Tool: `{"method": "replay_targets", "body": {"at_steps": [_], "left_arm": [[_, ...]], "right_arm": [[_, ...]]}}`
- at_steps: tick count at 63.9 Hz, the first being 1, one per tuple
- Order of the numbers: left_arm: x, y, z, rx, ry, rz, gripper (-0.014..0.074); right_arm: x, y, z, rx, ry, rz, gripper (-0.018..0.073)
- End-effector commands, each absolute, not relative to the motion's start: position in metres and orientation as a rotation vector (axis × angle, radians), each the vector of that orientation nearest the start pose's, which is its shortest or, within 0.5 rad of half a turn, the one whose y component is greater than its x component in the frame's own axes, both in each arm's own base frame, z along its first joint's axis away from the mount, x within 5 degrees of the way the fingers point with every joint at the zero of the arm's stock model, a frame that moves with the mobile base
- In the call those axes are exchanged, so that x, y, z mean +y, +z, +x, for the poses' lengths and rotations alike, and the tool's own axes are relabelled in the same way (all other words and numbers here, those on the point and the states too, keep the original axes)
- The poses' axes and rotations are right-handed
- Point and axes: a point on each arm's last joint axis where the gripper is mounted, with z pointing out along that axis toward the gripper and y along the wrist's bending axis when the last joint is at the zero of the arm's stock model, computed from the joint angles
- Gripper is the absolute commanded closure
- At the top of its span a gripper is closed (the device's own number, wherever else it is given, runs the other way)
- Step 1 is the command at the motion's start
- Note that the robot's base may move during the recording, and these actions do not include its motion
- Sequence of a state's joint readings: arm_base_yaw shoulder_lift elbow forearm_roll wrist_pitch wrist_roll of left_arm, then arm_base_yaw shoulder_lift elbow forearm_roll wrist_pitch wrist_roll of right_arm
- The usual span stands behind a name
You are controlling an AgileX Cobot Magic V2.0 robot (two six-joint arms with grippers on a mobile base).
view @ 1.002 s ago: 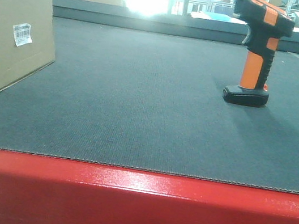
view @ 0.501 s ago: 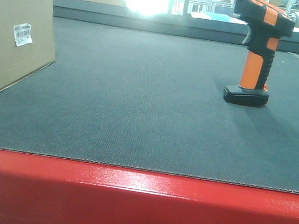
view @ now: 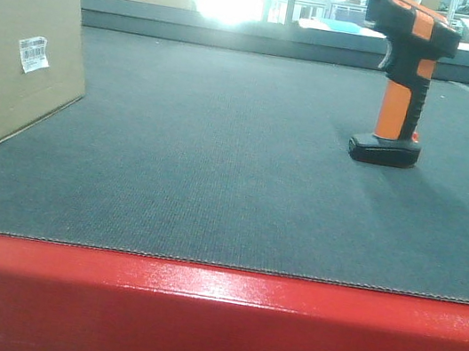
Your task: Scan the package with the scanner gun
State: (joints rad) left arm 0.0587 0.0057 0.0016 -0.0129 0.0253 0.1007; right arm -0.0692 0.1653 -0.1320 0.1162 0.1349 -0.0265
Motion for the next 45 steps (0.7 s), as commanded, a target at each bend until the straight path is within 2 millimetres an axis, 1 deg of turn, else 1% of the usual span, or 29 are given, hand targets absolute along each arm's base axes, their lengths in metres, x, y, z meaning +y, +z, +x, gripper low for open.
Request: {"method": "replay_targets", "body": {"at_steps": [1,7,11,13,20,45], "left_arm": [[0.004,0.212,0.056,1.494,0.109,0.007,0.0707],[0.004,0.212,0.056,1.494,0.109,0.007,0.0707],[0.004,0.212,0.056,1.494,0.109,0.007,0.0707],[0.004,0.212,0.056,1.494,0.109,0.007,0.0707],[0.004,0.212,0.056,1.494,0.109,0.007,0.0707],[0.004,0.212,0.056,1.494,0.109,0.007,0.0707]], "right_arm": [[-0.005,0.225,0.063,1.595,0.026,0.161,0.0713],[-0.006,0.207,0.059,1.567,0.014,0.172,0.0713],[-0.005,0.209,0.056,1.526,0.01,0.165,0.0713],[-0.005,0.204,0.056,1.58,0.004,0.156,0.0713],[-0.005,0.204,0.056,1.583,-0.033,0.126,0.0713],[-0.005,0.204,0.056,1.581,-0.033,0.126,0.0713]]}}
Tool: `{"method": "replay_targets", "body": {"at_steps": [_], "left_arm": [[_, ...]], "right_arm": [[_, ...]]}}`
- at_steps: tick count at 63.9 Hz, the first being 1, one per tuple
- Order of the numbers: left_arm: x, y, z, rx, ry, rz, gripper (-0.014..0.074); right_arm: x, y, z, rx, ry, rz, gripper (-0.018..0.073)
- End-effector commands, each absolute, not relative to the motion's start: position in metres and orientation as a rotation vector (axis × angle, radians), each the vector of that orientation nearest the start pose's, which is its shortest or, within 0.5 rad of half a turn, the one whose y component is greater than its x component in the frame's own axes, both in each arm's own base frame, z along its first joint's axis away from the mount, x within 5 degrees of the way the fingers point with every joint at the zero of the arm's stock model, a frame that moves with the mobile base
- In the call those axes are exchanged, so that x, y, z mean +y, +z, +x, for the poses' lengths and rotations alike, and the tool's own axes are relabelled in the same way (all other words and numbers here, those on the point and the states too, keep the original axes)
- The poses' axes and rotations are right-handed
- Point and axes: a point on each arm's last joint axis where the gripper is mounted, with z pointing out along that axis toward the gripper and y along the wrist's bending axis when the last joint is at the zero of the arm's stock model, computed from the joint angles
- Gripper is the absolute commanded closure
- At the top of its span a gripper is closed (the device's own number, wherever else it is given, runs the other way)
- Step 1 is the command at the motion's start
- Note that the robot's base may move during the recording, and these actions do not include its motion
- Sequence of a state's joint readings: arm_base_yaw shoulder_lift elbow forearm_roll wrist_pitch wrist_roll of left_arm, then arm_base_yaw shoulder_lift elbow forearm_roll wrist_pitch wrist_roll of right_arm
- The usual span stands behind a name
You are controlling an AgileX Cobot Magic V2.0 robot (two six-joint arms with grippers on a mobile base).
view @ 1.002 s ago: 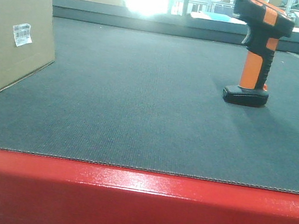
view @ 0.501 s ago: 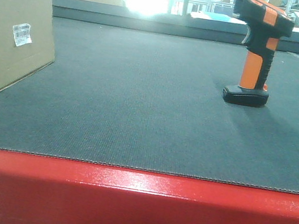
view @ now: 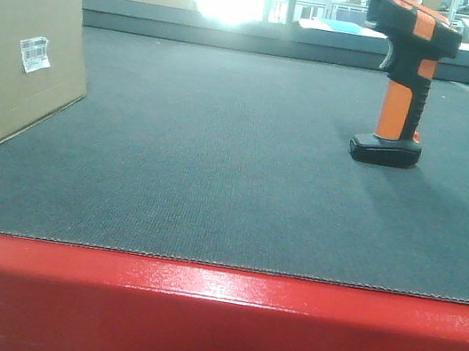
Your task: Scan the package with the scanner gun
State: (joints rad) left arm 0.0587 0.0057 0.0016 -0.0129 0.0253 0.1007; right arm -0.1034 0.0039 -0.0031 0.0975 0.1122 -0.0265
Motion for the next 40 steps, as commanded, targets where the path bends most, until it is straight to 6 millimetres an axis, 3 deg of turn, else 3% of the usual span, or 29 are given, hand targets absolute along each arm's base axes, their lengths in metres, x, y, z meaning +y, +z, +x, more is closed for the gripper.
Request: {"method": "replay_targets", "body": {"at_steps": [1,40], "left_arm": [[0.0035,0.2124,0.0561,1.494,0.109,0.007,0.0707],[0.0035,0.2124,0.0561,1.494,0.109,0.007,0.0707]], "right_arm": [[-0.0053,0.2038,0.0562,1.581,-0.033,0.126,0.0713],[-0.0053,0.2038,0.0562,1.581,-0.033,0.126,0.0713]]}}
